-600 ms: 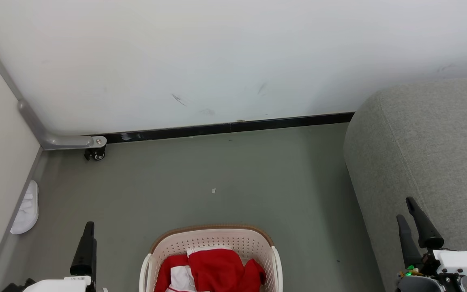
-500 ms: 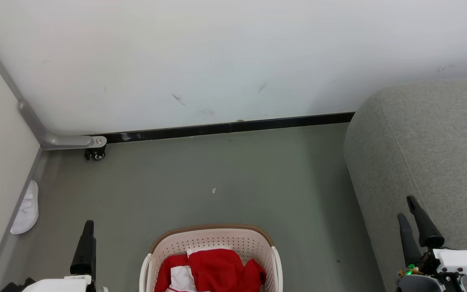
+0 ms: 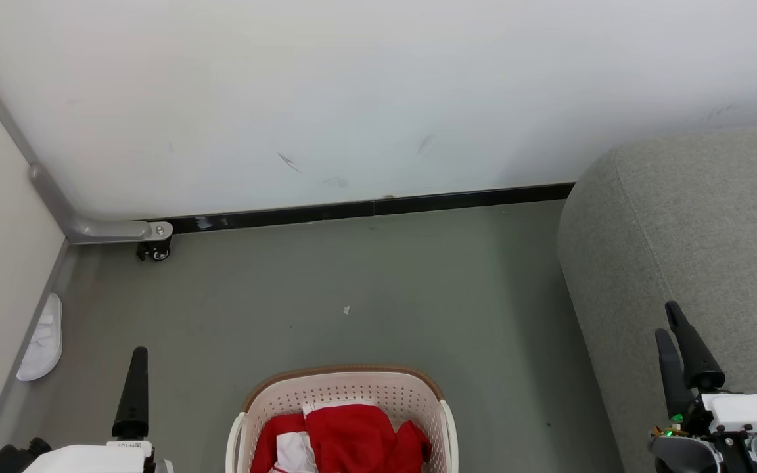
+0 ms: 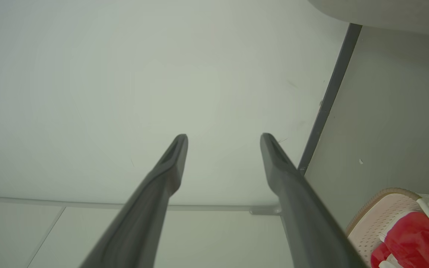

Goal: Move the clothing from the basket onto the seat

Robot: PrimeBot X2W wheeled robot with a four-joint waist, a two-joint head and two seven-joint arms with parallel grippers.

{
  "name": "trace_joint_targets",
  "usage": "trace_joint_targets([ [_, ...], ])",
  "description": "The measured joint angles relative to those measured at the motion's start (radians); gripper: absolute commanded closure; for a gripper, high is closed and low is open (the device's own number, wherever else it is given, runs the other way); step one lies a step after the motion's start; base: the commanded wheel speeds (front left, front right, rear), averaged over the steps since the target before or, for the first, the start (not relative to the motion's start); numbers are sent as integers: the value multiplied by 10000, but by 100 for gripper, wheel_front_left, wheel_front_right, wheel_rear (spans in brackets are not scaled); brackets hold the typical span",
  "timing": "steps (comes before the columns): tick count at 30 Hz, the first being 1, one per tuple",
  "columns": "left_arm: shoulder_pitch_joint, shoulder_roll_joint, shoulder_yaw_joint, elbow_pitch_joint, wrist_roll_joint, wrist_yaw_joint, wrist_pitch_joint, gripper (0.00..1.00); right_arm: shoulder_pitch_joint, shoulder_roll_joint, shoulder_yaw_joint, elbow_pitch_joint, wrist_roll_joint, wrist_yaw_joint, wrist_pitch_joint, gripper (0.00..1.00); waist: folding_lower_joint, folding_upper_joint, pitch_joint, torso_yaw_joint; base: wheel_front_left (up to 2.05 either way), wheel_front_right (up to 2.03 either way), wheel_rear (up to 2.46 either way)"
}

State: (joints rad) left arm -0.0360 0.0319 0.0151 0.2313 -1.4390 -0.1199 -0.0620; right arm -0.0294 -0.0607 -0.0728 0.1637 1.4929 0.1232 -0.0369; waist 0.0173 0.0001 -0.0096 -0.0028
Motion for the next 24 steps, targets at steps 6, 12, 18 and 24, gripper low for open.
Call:
trace_joint_targets([
  [6,-6,96,-98,-123,890,0,-203,0,1,-94,222,-205,-364,0,-288,0,-40,0,11,-3,0,0,0],
  [12,-106,311,-151,-263,1977,-2,-407,0,3,-337,370,-343,-803,0,-525,0,-94,0,54,-1,0,0,0],
  [18,-184,322,-174,-441,3124,-4,-635,0,5,-769,631,-493,-1779,0,-792,0,-136,-1,119,-5,0,0,0],
  [24,-193,594,-384,-602,4706,-17,-825,0,0,-1227,1127,-591,-2941,0,-1041,0,-156,0,167,-17,0,0,0],
])
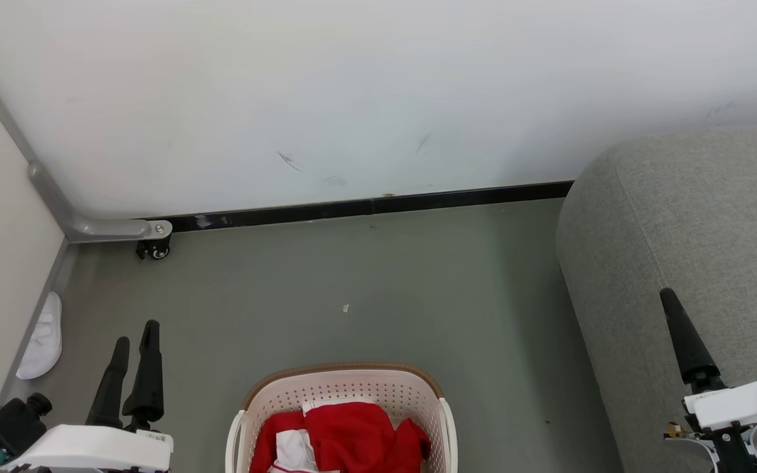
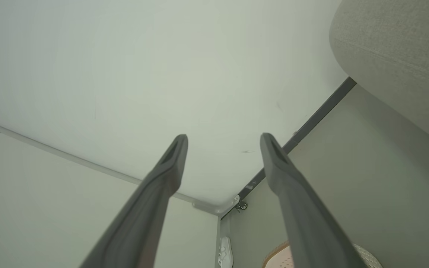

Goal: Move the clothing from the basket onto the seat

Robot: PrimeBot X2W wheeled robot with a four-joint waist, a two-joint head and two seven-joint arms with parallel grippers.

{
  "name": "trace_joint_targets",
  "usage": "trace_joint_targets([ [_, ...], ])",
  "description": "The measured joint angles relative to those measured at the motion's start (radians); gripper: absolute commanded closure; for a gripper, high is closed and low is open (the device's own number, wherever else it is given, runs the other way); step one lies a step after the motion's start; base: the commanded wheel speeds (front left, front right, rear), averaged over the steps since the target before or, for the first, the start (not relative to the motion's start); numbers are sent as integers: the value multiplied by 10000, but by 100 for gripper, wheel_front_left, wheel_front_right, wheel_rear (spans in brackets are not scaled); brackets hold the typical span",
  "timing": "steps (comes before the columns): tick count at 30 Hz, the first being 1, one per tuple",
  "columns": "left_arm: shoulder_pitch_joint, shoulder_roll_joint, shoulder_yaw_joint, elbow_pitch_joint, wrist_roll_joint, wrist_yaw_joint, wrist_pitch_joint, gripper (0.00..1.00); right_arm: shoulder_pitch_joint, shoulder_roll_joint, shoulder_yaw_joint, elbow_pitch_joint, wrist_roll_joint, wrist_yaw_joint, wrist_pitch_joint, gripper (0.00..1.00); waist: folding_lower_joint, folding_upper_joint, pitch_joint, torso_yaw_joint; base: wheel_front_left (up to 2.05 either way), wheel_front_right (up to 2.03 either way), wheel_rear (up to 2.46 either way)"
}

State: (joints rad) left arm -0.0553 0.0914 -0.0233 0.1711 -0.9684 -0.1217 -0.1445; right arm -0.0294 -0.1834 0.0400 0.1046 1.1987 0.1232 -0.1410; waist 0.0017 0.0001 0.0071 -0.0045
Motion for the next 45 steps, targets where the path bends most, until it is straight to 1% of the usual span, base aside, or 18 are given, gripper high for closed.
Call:
trace_joint_targets([
  [1,0,0,0,0,0,0,0,0,0,0,0,0,0,0,0,0,0,0,0,0,0,0,0],
  [9,-1,-12,-182,-192,1843,-2,-255,0,-23,-564,525,-31,-1601,0,-276,0,-7,0,23,-19,0,0,0],
  [11,-1,-23,-159,-232,2314,35,-347,0,-34,-698,688,-10,-2092,0,-372,0,-7,0,24,-23,0,0,0],
  [16,0,6,-148,-313,3475,142,-543,0,-250,-836,721,48,-3298,2,-564,0,-9,0,33,-40,0,0,0],
  [17,0,6,-136,-360,3816,203,-612,0,-315,-872,681,69,-3816,2,-604,0,-10,0,41,-51,0,0,0],
  [22,0,-10,-77,-504,4740,336,-782,0,-406,-836,468,48,-5060,2,-792,0,-10,0,53,-83,0,0,0],
  [29,0,-19,-163,-571,6088,445,-1041,0,-408,-769,481,4,-6757,2,-1058,0,-11,0,59,-110,0,0,0],
  [31,0,-33,-186,-541,6368,502,-1049,0,-407,-765,487,6,-7175,2,-1068,0,-11,0,57,-111,0,0,0],
  [35,3,-92,-186,-293,6464,589,-1051,0,-400,-627,454,15,-7561,2,-1068,0,-11,0,54,-104,0,0,0],
  [38,4,-153,-182,-205,6539,663,-1051,0,-391,-529,412,42,-7775,2,-1068,0,-12,0,54,-94,0,0,0],
  [45,4,-242,-173,21,6558,686,-1051,0,-383,-286,364,82,-8138,2,-1070,0,-12,0,46,-66,0,0,0],
])
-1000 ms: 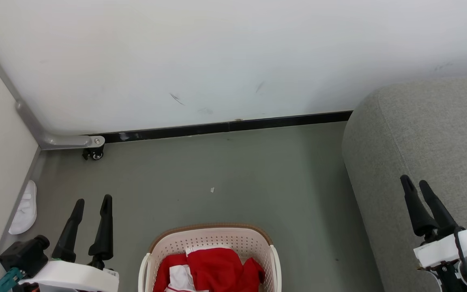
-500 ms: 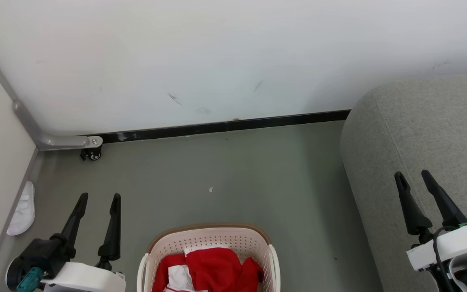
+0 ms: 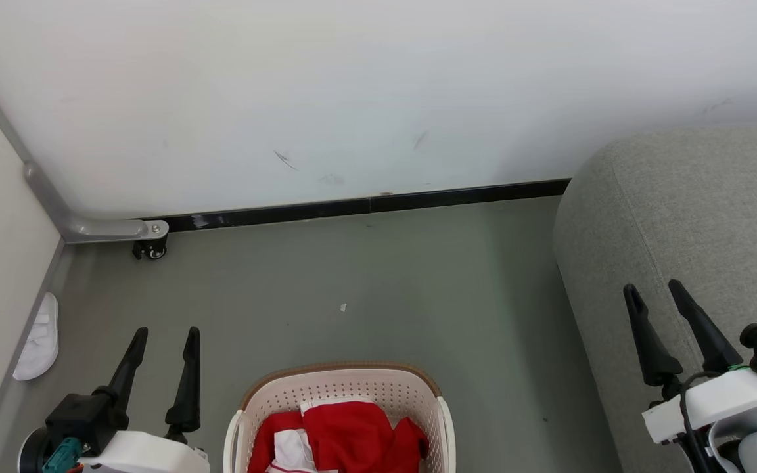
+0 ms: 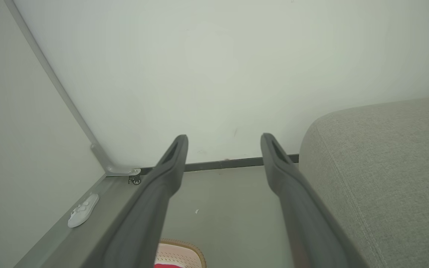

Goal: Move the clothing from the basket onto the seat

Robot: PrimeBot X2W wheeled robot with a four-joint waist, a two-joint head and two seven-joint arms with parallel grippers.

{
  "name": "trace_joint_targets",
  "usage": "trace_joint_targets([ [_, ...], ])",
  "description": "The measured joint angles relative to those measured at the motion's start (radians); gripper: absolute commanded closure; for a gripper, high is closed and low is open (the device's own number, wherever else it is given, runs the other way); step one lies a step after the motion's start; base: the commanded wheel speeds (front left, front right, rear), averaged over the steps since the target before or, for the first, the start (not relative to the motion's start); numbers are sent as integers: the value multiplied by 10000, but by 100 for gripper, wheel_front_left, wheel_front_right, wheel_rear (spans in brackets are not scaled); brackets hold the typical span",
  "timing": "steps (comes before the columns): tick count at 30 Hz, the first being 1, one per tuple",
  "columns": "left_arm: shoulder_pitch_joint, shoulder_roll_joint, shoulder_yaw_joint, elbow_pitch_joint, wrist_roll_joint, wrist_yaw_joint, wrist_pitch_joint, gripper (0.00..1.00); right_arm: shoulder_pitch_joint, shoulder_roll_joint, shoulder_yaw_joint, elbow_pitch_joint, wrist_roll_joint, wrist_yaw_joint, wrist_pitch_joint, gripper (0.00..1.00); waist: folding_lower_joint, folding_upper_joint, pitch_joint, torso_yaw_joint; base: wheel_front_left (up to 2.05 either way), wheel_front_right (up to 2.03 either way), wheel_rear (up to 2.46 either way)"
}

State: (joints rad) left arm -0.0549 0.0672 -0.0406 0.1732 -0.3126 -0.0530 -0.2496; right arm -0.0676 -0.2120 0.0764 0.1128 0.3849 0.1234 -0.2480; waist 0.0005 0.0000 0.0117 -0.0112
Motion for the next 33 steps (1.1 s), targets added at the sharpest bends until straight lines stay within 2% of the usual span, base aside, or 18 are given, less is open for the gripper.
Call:
trace_joint_targets([
  [16,-1,-67,157,230,71,67,0,0,9,474,-130,2,-96,2,2,0,-1,0,-38,19,0,0,0],
  [33,-3,-217,305,359,69,67,0,0,12,527,-205,-17,-171,2,0,0,-2,0,25,15,0,0,0],
])
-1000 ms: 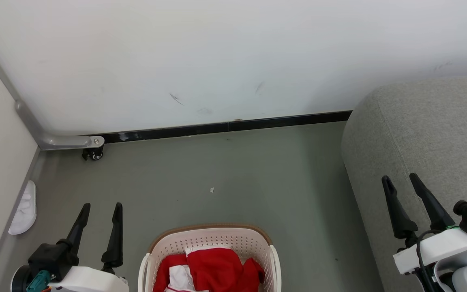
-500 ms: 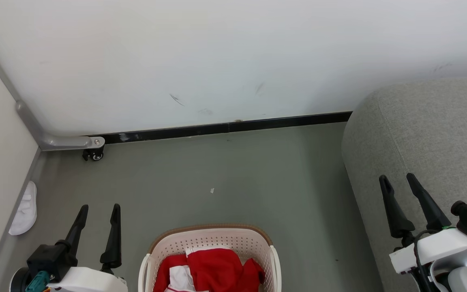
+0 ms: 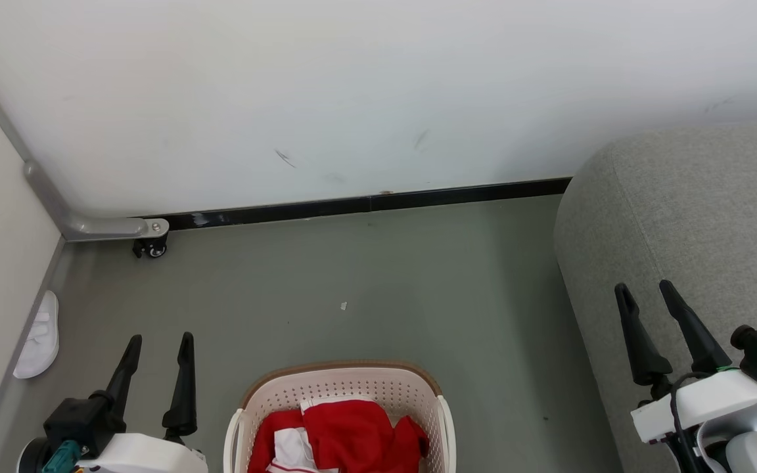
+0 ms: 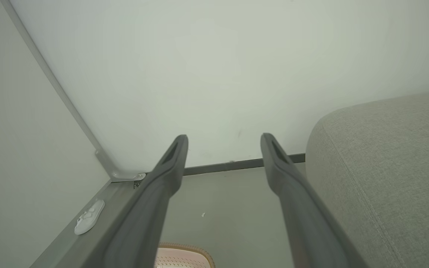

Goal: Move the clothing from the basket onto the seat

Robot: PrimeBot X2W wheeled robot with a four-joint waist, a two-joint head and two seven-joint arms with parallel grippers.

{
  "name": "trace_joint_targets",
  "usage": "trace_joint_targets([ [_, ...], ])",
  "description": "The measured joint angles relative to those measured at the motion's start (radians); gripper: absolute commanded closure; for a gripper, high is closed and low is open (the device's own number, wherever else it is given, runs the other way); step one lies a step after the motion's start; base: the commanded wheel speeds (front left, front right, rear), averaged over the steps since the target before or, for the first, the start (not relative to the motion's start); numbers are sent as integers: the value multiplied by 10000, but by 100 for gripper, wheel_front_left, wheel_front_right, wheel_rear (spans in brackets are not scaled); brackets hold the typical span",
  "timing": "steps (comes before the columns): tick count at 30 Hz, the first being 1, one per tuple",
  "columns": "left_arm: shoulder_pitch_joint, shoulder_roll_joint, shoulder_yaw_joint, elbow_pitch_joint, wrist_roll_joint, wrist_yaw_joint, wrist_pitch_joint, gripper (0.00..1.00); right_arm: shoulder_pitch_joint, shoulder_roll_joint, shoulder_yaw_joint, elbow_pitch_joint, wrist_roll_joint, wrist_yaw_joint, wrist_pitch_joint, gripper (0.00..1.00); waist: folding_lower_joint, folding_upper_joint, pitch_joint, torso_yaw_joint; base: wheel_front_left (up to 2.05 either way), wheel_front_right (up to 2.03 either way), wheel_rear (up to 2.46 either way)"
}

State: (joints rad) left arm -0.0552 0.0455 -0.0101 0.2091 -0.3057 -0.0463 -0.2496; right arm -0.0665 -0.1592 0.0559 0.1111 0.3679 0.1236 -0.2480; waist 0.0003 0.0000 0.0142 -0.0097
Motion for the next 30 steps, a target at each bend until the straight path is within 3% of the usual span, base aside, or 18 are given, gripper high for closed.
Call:
trace_joint_targets([
  [30,-295,-67,-75,59,75,-50,0,0,-17,151,92,-109,4,0,0,0,-1,0,876,-143,0,0,0],
])
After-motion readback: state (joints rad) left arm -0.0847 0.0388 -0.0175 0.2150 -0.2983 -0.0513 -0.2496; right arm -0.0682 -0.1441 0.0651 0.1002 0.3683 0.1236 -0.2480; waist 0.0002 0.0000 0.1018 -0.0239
